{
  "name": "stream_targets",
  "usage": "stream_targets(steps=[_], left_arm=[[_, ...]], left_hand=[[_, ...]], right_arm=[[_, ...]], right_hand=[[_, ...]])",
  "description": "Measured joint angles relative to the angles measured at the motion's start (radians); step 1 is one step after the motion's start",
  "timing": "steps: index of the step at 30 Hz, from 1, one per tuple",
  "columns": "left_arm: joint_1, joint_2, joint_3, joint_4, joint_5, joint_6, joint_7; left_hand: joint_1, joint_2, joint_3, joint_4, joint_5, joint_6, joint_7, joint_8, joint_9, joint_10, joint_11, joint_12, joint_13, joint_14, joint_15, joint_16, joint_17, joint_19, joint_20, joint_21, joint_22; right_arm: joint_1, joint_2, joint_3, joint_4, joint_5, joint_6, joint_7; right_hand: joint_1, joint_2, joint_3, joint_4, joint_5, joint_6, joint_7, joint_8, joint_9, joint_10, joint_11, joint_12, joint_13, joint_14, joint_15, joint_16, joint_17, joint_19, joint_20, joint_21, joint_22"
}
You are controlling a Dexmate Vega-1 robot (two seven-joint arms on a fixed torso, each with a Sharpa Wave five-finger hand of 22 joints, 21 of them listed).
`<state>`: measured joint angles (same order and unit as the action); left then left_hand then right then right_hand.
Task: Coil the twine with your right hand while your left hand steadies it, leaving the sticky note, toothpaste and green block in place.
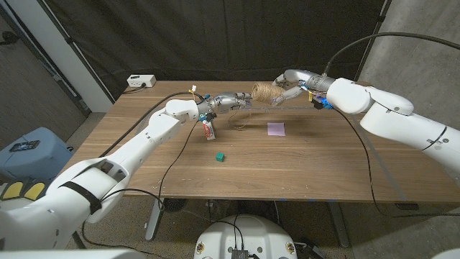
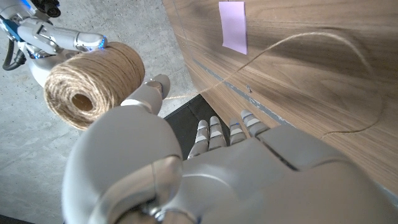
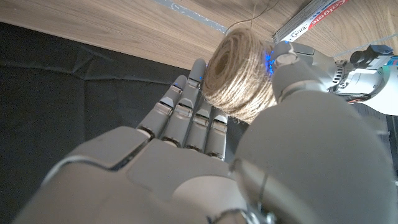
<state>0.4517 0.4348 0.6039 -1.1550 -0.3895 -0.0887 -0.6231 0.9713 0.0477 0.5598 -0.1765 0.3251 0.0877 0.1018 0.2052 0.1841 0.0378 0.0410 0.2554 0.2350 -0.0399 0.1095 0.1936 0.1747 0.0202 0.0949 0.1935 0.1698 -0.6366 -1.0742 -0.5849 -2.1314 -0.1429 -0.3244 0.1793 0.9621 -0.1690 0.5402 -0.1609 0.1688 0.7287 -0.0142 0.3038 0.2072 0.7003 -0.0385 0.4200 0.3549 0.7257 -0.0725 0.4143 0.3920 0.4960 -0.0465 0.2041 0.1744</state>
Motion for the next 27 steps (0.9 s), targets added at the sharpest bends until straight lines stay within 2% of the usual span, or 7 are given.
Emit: stream_targets(steps=[4, 7, 12, 21, 27], left_arm=[[-0.005, -0.001, 0.005, 0.003, 0.005, 0.004, 0.007], [-0.008, -0.004, 0.008, 0.007, 0.008, 0.006, 0.011], [-0.014, -0.010, 0.013, 0.016, 0.015, 0.007, 0.021], [-0.022, -0.022, 0.019, 0.036, 0.019, 0.003, 0.026], [-0.024, -0.031, 0.021, 0.046, 0.021, -0.005, 0.034]], left_hand=[[0.010, 0.001, 0.000, 0.000, 0.000, 0.024, 0.002, 0.003, 0.000, 0.018, -0.003, 0.007, 0.005, 0.020, -0.002, 0.000, 0.000, 0.011, 0.000, 0.004, 0.000], [0.021, 0.002, 0.000, 0.000, 0.000, 0.067, 0.001, 0.017, 0.000, 0.049, -0.007, 0.022, 0.012, 0.042, -0.006, 0.008, 0.000, 0.018, -0.004, 0.004, 0.000], [0.036, 0.001, 0.004, 0.004, 0.000, 0.129, -0.007, 0.029, 0.005, 0.094, -0.023, 0.048, 0.028, 0.080, -0.021, 0.008, 0.000, 0.039, -0.004, 0.004, 0.000], [0.044, 0.001, 0.004, 0.004, 0.000, 0.177, -0.024, 0.037, 0.009, 0.138, -0.038, 0.080, 0.046, 0.132, -0.037, 0.014, 0.000, 0.060, -0.011, 0.011, 0.000], [0.057, -0.005, 0.004, 0.004, 0.004, 0.224, -0.041, 0.043, 0.009, 0.181, -0.066, 0.103, 0.061, 0.179, -0.063, 0.017, 0.000, 0.088, -0.017, 0.011, 0.000]], right_arm=[[0.002, 0.002, 0.000, 0.002, 0.003, 0.006, 0.001], [0.002, 0.003, 0.000, 0.004, 0.005, 0.009, 0.001], [0.003, 0.007, 0.002, 0.007, 0.007, 0.014, 0.001], [0.012, 0.013, 0.003, 0.016, 0.008, 0.027, -0.001], [0.025, 0.023, -0.001, 0.028, 0.006, 0.041, -0.001]], right_hand=[[0.000, 0.000, -0.003, 0.002, -0.001, 0.000, 0.000, 0.000, 0.000, 0.005, 0.005, 0.005, 0.000, 0.009, -0.002, 0.000, 0.000, 0.000, 0.000, 0.000, 0.000], [0.000, 0.000, -0.003, 0.002, -0.001, 0.002, 0.002, -0.002, 0.000, 0.005, 0.005, 0.006, 0.000, 0.009, -0.002, 0.000, 0.000, 0.000, 0.000, 0.000, 0.000], [-0.001, 0.001, -0.003, 0.002, -0.002, 0.004, 0.004, -0.003, 0.000, 0.005, 0.005, 0.006, 0.000, 0.011, -0.004, 0.001, 0.000, 0.004, 0.004, 0.000, 0.000], [-0.001, 0.001, -0.003, 0.002, 0.002, 0.006, 0.006, 0.000, 0.000, 0.010, 0.010, 0.005, 0.000, 0.019, -0.005, 0.003, 0.005, 0.009, -0.002, 0.000, 0.000], [-0.001, 0.001, -0.007, 0.006, 0.002, 0.008, 0.008, 0.000, -0.001, 0.011, 0.011, 0.005, 0.005, 0.022, -0.008, 0.008, 0.009, 0.009, -0.002, 0.000, 0.000]])
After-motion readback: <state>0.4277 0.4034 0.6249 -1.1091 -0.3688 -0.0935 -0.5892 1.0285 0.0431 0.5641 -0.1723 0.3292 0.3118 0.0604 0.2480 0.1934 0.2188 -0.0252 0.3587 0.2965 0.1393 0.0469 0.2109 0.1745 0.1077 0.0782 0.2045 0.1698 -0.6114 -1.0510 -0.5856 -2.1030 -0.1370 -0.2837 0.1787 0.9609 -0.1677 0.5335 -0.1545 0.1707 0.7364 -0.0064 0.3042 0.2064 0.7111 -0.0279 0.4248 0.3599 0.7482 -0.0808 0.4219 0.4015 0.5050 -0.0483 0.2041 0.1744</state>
